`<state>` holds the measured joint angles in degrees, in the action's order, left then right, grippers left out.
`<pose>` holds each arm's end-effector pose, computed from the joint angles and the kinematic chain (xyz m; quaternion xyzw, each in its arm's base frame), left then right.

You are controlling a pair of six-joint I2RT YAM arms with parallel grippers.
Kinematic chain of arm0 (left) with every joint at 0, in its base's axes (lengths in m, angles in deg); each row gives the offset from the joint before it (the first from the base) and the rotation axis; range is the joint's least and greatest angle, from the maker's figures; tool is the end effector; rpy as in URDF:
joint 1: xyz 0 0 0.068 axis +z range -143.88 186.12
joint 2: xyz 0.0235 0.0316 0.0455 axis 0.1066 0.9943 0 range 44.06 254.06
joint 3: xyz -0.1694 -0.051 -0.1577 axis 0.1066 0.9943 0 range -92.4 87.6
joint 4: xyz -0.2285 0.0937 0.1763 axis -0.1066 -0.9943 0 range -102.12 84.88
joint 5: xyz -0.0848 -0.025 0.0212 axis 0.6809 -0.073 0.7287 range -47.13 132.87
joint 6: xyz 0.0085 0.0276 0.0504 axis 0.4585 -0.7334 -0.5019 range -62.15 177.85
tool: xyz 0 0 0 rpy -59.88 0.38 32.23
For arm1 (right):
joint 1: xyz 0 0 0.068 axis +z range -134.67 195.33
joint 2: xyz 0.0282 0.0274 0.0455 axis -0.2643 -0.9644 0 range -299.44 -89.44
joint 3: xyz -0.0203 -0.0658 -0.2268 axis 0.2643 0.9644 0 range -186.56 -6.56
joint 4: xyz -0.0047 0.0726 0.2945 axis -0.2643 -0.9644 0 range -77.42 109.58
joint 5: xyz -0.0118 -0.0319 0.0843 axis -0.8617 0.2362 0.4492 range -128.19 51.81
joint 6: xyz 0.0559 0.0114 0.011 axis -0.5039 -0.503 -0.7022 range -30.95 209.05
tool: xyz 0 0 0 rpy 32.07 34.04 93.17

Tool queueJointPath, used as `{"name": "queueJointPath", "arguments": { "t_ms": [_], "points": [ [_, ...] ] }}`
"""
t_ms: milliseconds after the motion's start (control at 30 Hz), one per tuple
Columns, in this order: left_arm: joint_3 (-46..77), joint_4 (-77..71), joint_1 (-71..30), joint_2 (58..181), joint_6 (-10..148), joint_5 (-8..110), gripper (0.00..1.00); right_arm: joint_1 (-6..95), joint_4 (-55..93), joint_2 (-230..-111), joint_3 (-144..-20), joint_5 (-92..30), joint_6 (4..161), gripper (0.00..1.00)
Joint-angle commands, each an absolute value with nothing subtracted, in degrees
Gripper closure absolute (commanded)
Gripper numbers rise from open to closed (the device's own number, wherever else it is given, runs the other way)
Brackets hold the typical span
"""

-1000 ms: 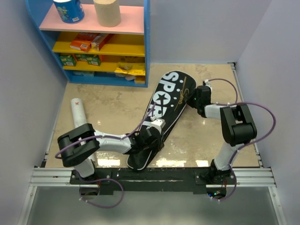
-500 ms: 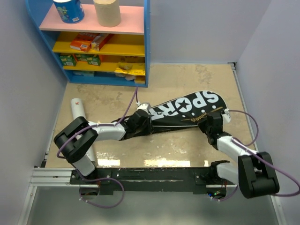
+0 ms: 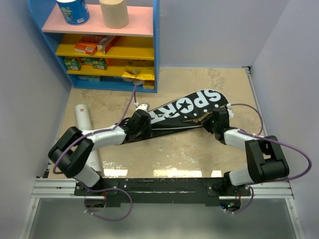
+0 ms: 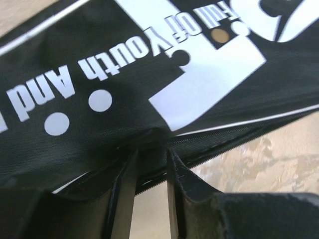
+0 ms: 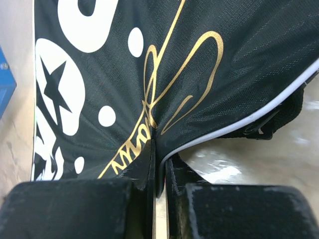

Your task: Pack up the badminton gear

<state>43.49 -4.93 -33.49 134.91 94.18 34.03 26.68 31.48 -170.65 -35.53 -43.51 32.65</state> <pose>0.2696 -0.2147 0.0870 -0.0021 0.9267 -0.1706 0.3349 0.2928 0.0548 0.0710 0.3653 0.8299 0.1989 0.3718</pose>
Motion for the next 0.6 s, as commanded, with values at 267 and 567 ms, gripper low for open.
{"name": "queueJointPath", "arguments": {
  "t_ms": [267, 567],
  "points": [
    [47.62, -9.34, -33.08, 111.83, 91.77, 35.31, 0.63, 36.86, 23.19, -171.55, -36.08, -38.02, 37.11, 0.61],
    [40.76, -6.00, -33.08, 123.32, 88.78, 38.56, 0.64, 36.95, 5.36, -158.10, -41.96, -46.88, 42.29, 0.52]
  ]
}}
